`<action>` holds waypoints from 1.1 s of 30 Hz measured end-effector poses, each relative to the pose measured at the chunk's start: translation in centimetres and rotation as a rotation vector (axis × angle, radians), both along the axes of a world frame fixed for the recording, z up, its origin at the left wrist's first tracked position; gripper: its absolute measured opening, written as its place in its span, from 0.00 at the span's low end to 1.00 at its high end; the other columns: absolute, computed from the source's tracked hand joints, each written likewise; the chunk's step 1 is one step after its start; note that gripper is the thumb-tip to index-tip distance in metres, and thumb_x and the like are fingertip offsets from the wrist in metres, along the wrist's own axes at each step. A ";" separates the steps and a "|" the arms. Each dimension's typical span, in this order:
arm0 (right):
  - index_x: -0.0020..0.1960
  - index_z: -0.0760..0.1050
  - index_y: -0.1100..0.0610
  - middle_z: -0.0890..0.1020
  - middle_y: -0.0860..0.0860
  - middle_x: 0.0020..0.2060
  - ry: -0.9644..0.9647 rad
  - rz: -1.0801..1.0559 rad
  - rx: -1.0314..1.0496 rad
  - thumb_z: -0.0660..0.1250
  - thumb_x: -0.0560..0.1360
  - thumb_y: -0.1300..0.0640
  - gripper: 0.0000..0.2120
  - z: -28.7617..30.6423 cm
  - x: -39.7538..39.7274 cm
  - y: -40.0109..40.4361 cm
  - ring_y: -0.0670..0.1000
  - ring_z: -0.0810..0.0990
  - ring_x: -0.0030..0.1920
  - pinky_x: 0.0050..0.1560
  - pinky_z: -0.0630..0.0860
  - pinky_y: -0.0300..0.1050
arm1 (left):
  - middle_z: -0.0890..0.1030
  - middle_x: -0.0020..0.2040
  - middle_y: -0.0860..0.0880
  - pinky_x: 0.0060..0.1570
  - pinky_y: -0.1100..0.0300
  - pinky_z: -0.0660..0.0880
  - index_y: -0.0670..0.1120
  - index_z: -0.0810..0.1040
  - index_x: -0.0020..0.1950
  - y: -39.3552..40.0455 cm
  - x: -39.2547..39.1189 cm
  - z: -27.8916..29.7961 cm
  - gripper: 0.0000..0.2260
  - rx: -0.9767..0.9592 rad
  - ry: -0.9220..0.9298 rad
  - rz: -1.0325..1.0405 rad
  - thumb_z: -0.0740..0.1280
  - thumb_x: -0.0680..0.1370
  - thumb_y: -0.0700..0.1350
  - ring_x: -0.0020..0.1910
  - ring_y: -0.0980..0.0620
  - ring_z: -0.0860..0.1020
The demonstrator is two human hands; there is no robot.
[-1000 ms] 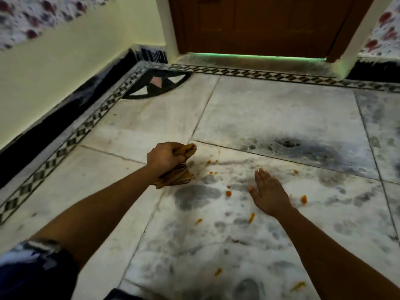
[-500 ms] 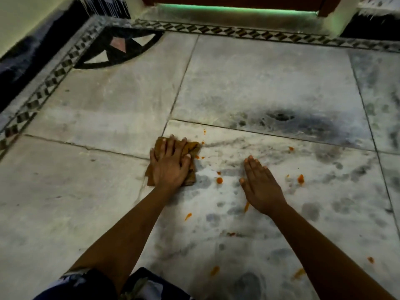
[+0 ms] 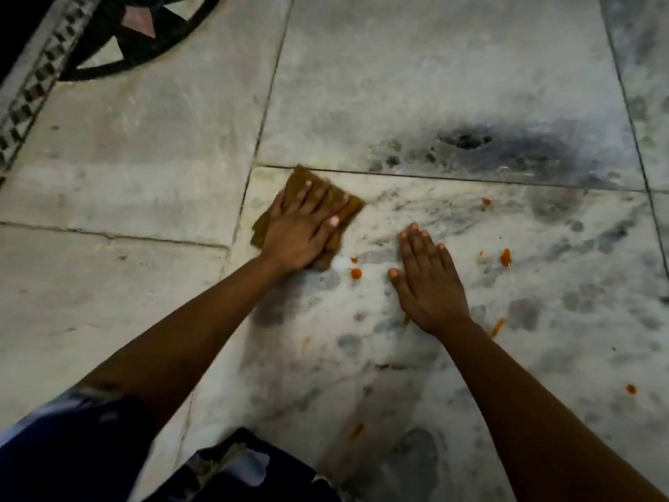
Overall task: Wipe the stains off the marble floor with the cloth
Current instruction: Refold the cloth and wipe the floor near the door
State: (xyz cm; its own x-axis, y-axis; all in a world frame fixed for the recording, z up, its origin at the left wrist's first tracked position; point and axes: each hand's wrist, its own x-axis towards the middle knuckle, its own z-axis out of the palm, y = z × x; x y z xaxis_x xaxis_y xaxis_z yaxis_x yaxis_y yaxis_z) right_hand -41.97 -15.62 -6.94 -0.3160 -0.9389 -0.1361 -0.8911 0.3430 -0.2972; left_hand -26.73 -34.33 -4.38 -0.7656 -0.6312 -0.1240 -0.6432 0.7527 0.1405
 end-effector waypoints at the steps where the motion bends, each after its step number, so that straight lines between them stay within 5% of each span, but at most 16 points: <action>1: 0.73 0.38 0.54 0.40 0.48 0.73 0.002 -0.001 -0.007 0.35 0.75 0.40 0.31 -0.1 0.0 0.0 0.46 0.40 0.73 0.71 0.34 0.41 | 0.58 0.76 0.51 0.67 0.47 0.54 0.60 0.60 0.73 0.6 2.3 0.0 0.25 0.001 0.025 -0.040 0.44 0.78 0.60 0.75 0.48 0.57; 4: 0.73 0.38 0.54 0.40 0.49 0.73 0.001 -0.006 -0.011 0.36 0.75 0.41 0.31 -0.4 0.0 0.2 0.46 0.40 0.73 0.71 0.34 0.42 | 0.63 0.75 0.48 0.62 0.46 0.60 0.54 0.67 0.72 -1.1 6.6 -0.3 0.27 -0.050 -0.005 0.004 0.48 0.76 0.62 0.71 0.44 0.65; 10: 0.75 0.41 0.55 0.42 0.49 0.73 0.004 -0.010 -0.018 0.38 0.76 0.41 0.32 -0.1 0.0 0.0 0.46 0.41 0.74 0.71 0.34 0.42 | 0.55 0.77 0.47 0.71 0.39 0.43 0.51 0.56 0.76 -6.2 -1.6 -0.2 0.27 -0.074 -0.012 0.221 0.45 0.77 0.57 0.76 0.44 0.53; 18: 0.76 0.41 0.56 0.42 0.50 0.75 -0.011 0.005 0.010 0.35 0.73 0.40 0.35 0.2 -0.2 -0.1 0.46 0.39 0.73 0.70 0.32 0.42 | 0.59 0.76 0.48 0.71 0.41 0.49 0.55 0.59 0.75 0.0 3.7 -1.2 0.36 -0.083 -0.013 -0.146 0.43 0.73 0.72 0.74 0.42 0.57; 25: 0.76 0.42 0.57 0.44 0.53 0.76 0.019 0.011 0.020 0.34 0.72 0.39 0.36 0.3 0.0 -0.1 0.49 0.41 0.75 0.70 0.33 0.42 | 0.55 0.77 0.48 0.70 0.38 0.42 0.54 0.58 0.75 -7.0 -2.4 -0.2 0.26 -0.027 0.005 0.256 0.52 0.79 0.61 0.76 0.42 0.51; 30: 0.76 0.41 0.56 0.44 0.53 0.76 0.018 0.016 0.030 0.32 0.71 0.39 0.37 0.5 -0.2 -0.2 0.50 0.41 0.76 0.70 0.33 0.43 | 0.54 0.77 0.49 0.71 0.39 0.42 0.55 0.55 0.76 -1.7 -2.3 0.2 0.38 -0.060 -0.050 -0.090 0.46 0.68 0.71 0.76 0.43 0.51; 33: 0.76 0.43 0.57 0.45 0.54 0.76 0.017 0.012 0.031 0.34 0.72 0.39 0.37 0.1 -0.1 0.1 0.50 0.42 0.75 0.71 0.34 0.44 | 0.61 0.76 0.49 0.71 0.43 0.47 0.55 0.63 0.73 0.2 2.9 -1.0 0.33 -0.077 0.049 -0.155 0.52 0.71 0.68 0.75 0.44 0.57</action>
State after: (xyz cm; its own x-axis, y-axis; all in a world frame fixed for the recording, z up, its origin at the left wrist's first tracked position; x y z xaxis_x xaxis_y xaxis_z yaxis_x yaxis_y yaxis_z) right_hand -42.06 -15.56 -6.81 -0.3069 -0.9382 -0.1603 -0.9002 0.3408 -0.2712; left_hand -23.80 -34.14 -5.38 -0.8586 -0.5111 -0.0399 -0.5123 0.8522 0.1069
